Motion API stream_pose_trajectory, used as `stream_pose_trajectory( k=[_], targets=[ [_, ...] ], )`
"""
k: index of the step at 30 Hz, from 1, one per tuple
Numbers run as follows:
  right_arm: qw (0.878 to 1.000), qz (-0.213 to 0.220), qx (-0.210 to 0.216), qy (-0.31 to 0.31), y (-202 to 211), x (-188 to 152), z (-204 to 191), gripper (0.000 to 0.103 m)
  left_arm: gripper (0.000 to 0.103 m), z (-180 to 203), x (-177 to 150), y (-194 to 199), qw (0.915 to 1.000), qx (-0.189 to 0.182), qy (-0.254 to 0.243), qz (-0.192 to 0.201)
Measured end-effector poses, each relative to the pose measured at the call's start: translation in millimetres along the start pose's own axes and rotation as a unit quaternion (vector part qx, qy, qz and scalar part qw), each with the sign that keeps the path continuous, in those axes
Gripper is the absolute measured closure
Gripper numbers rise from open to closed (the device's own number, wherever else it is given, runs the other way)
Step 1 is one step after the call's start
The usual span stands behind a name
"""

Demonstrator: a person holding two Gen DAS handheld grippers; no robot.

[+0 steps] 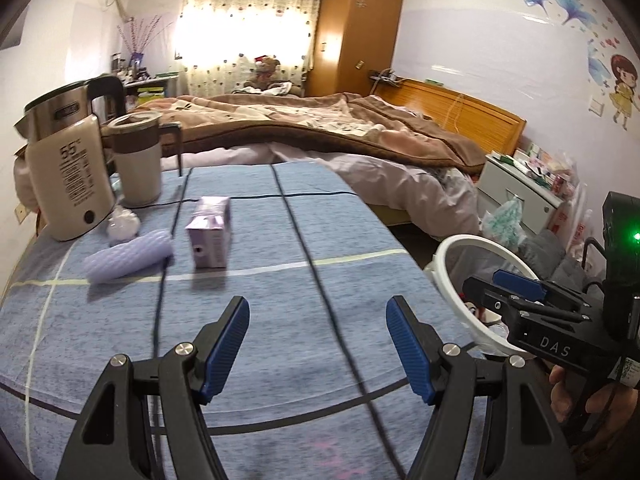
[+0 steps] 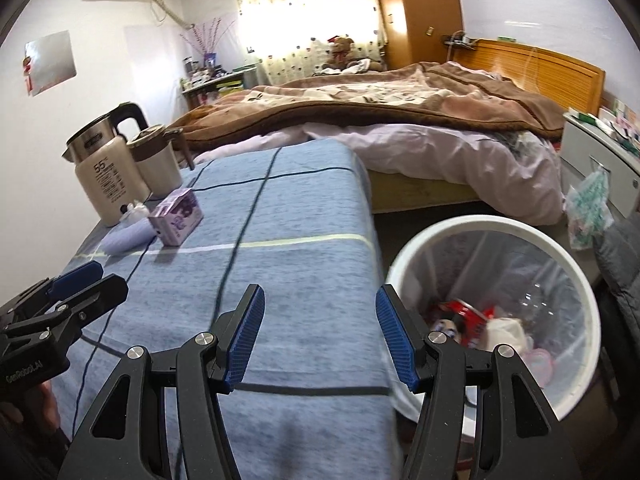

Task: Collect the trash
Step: 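Move both open tools back over the table trash, then grasp the purple juice box with the right tool while the left tool approaches the white foam sleeve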

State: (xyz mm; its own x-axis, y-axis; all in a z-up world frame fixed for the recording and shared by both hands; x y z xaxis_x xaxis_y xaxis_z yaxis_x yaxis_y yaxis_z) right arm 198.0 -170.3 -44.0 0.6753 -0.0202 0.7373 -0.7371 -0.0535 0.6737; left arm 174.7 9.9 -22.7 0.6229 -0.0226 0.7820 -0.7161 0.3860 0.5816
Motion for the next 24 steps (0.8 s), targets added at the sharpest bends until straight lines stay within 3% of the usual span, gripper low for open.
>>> stream_pose_trajectory(
  k=[6,14,24],
  targets=[
    [1.0,-0.005,0.023,0.017,-14.6,6.3,-30.4,0.044,0.03,-30.0,2.4,8.8,0.9997,0.019,0.008,0.007],
    [0.998,-0.019,0.056,0.035,-39.1,14.6,-71.4,0.044,0.03,-98.5,3.9,24.2,0.9964,0.064,0.051,0.02],
    [0.995,-0.034,0.083,0.046,-73.0,28.9,-123.8,0.044,0.03,-160.5,4.6,21.1,0.9916,0.103,0.077,0.01]
  ],
)
Point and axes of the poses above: each gripper's, at about its wrist camera, not at the fingertips, and y roughly against the way its jaws point, z to its right, x to its top, the point moved 7 cm from there along -y, roughly the way its jaws point, and after that the axes turned 6 degrees about -x, right-handed, at the moved point
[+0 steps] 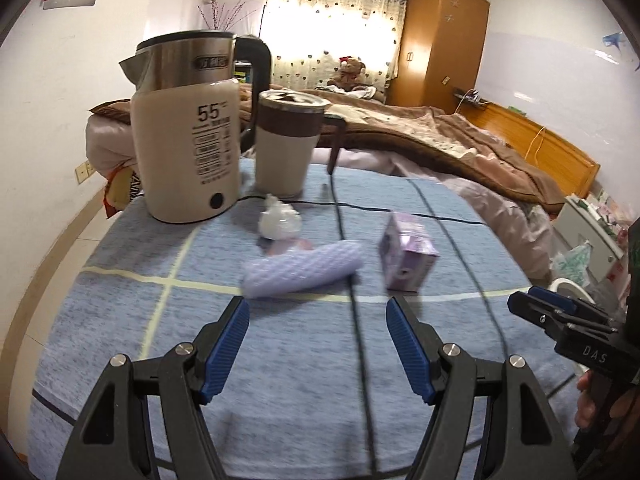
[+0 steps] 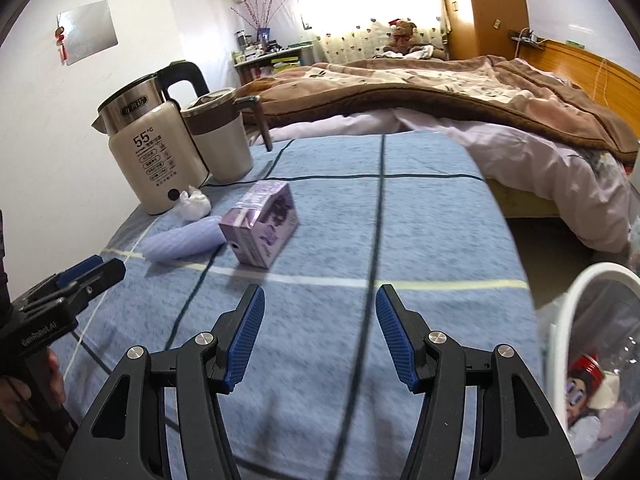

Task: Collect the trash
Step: 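Grasp the purple juice box with the right tool while the left tool approaches the white foam sleeve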

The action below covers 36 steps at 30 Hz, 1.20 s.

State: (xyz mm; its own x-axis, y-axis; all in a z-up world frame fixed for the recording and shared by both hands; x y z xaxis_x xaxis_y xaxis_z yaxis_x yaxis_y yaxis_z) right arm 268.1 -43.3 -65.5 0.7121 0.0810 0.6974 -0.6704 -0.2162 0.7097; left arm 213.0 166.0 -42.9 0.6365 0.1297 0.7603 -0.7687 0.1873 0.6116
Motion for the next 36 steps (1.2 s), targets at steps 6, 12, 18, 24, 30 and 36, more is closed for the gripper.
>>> stream_pose_trajectory(
  k=[6,12,18,24,30,36],
  targets=[
    [1.0,0.001,0.006,0.005,-24.7,15.9,-22.4,0.044,0.03,-21.4,3.9,-12.5,0.9999,-0.001,0.01,-0.011],
    [1.0,0.004,0.007,0.02,-50.3,29.7,-48.8,0.044,0.03,-37.6,12.9,-25.4,0.9999,-0.002,0.014,-0.009],
    [1.0,-0.008,0.004,0.012,-75.0,38.5,-60.7,0.043,0.029,-51.6,19.5,-37.0,0.9997,0.003,0.02,-0.017],
    [1.0,-0.021,-0.007,0.015,-91.8,42.5,-68.0,0.043,0.029,-58.7,23.5,-50.9,0.9994,0.002,0.023,-0.025],
    [0.998,-0.027,-0.054,0.008,-101.3,43.9,-60.2,0.043,0.029,-54.8,22.9,-65.4,0.9988,-0.012,0.015,-0.044],
    [0.998,-0.018,-0.057,-0.025,-94.2,43.6,-34.6,0.048,0.029,-45.9,17.5,-74.8,0.9976,-0.034,0.013,-0.059]
  ],
)
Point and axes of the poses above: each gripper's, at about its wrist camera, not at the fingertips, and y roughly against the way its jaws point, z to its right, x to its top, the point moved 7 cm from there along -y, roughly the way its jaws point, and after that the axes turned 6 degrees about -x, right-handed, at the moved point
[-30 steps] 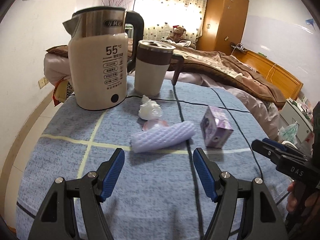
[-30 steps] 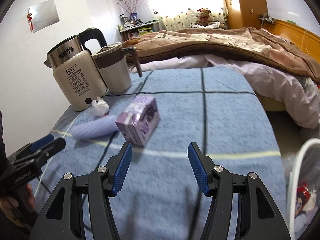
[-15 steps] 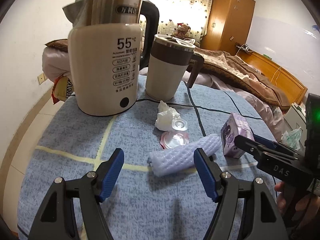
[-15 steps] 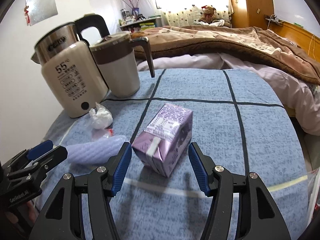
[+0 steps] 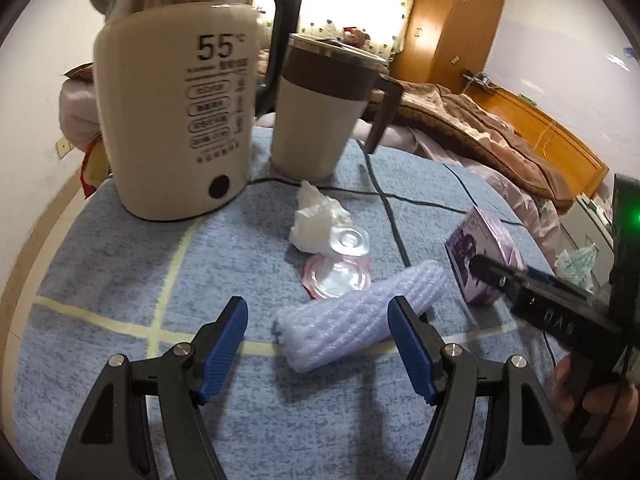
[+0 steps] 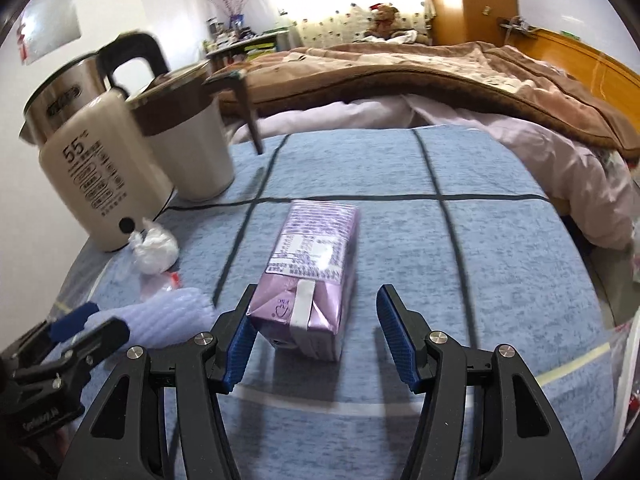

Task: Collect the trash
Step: 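Grasp the purple juice box with the right tool while the left tool approaches the white foam sleeve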

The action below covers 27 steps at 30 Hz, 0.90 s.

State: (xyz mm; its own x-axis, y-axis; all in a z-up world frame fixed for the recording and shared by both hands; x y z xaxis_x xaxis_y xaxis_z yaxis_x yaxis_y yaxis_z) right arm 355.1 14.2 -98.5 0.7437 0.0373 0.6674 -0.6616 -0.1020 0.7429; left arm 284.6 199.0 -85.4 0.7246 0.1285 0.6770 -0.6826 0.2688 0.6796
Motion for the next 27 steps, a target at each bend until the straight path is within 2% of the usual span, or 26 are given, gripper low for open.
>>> stream_pose_trajectory(
  k=[1,2,9,15,18,21,25,27],
  targets=[
    [1.0,0.003,-0.005,-0.001,0.4,0.9,3.3,0.06,0.029,3.3,-0.9,-0.4,1.0,-0.003,-0.007,-0.001],
    [1.0,0.002,-0.009,-0.002,0.2,1.0,5.9,0.065,0.029,5.7,-0.9,-1.4,0.9999,-0.006,-0.01,-0.004],
    [1.0,0.003,-0.001,-0.004,1.8,-0.2,15.2,0.065,0.029,22.5,-11.7,-9.9,0.9982,-0.049,-0.01,-0.034],
    [1.0,0.004,-0.003,-0.003,10.3,-4.0,28.9,0.065,0.029,57.5,-23.1,-7.2,0.994,-0.083,-0.047,-0.054],
    [1.0,0.004,-0.009,-0.007,14.5,-4.8,40.2,0.065,0.029,71.0,-18.0,-3.7,0.9929,-0.081,-0.077,-0.04],
    [1.0,0.002,-0.013,-0.013,18.4,-6.2,50.6,0.065,0.029,68.8,-7.7,-6.7,0.9949,-0.06,-0.077,-0.027],
    [1.0,0.0,-0.014,-0.017,22.3,-10.4,59.9,0.065,0.029,66.0,0.5,-22.7,0.9955,-0.02,-0.088,-0.03],
    [1.0,-0.001,-0.011,-0.02,22.7,-10.8,63.4,0.065,0.029,68.5,1.7,-28.4,0.9946,-0.019,-0.096,-0.034]
  ],
)
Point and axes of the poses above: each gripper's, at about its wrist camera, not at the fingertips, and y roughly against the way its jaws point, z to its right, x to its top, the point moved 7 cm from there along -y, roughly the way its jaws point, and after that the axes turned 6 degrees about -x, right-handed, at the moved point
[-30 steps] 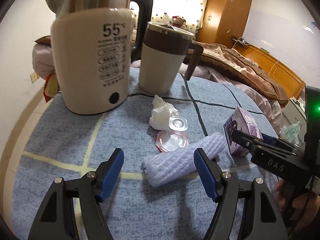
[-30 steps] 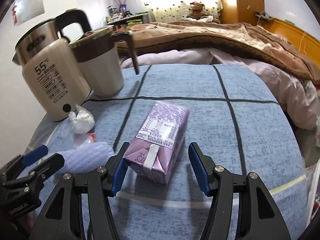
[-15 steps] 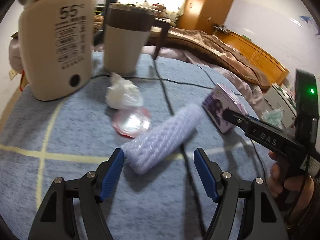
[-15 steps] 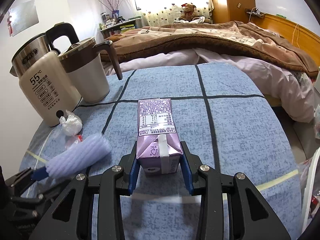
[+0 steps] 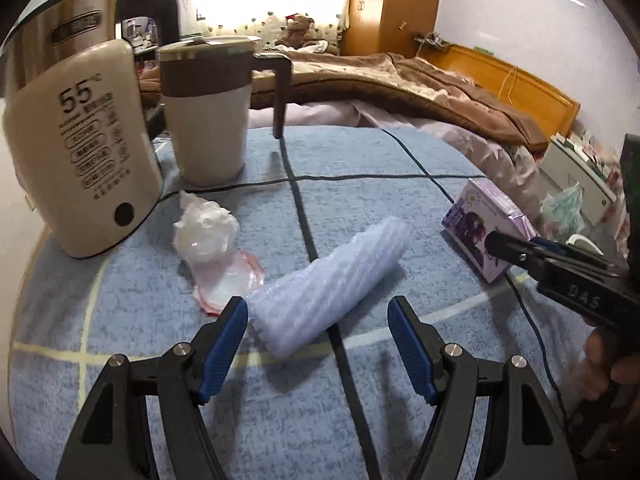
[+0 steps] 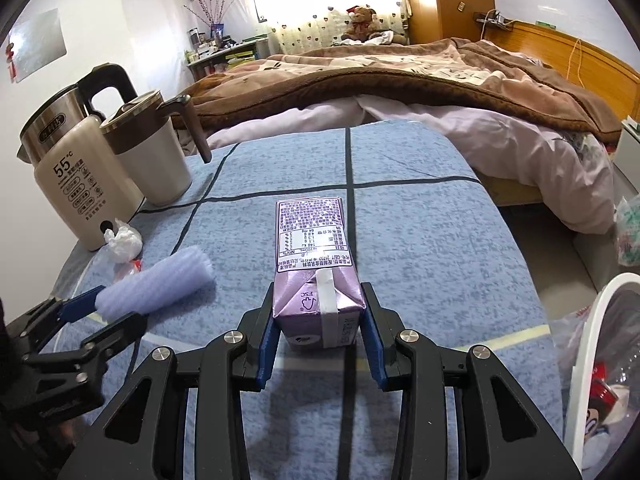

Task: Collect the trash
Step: 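Grasp the purple juice box with the right tool while the left tool approaches the white foam sleeve, then grasp the white foam net sleeve with the left tool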

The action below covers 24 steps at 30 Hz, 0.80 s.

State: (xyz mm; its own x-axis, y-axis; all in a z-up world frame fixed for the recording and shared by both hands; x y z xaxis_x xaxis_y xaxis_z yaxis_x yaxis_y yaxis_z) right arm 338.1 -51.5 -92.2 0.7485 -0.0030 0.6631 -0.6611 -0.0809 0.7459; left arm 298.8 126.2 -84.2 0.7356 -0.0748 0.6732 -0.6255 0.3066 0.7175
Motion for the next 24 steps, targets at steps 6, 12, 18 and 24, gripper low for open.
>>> stream_pose_trajectory(
  k=[6,12,18,24],
  targets=[
    [1.0,-0.003,0.008,-0.01,0.3,-1.8,10.0,0.065,0.028,12.4,4.7,4.4,0.9994,-0.033,-0.004,0.014],
    [1.0,0.001,0.01,-0.016,7.1,-2.6,19.8,0.065,0.028,27.5,-3.8,-2.7,0.9989,-0.047,-0.005,-0.008],
    [1.0,0.0,0.009,-0.03,12.7,-5.5,36.7,0.065,0.028,64.7,-0.4,13.6,0.9914,-0.129,-0.018,-0.001],
    [0.999,-0.002,0.012,-0.041,15.1,-8.7,45.7,0.065,0.024,57.7,26.3,17.8,0.9971,-0.049,-0.035,0.045]
  ],
)
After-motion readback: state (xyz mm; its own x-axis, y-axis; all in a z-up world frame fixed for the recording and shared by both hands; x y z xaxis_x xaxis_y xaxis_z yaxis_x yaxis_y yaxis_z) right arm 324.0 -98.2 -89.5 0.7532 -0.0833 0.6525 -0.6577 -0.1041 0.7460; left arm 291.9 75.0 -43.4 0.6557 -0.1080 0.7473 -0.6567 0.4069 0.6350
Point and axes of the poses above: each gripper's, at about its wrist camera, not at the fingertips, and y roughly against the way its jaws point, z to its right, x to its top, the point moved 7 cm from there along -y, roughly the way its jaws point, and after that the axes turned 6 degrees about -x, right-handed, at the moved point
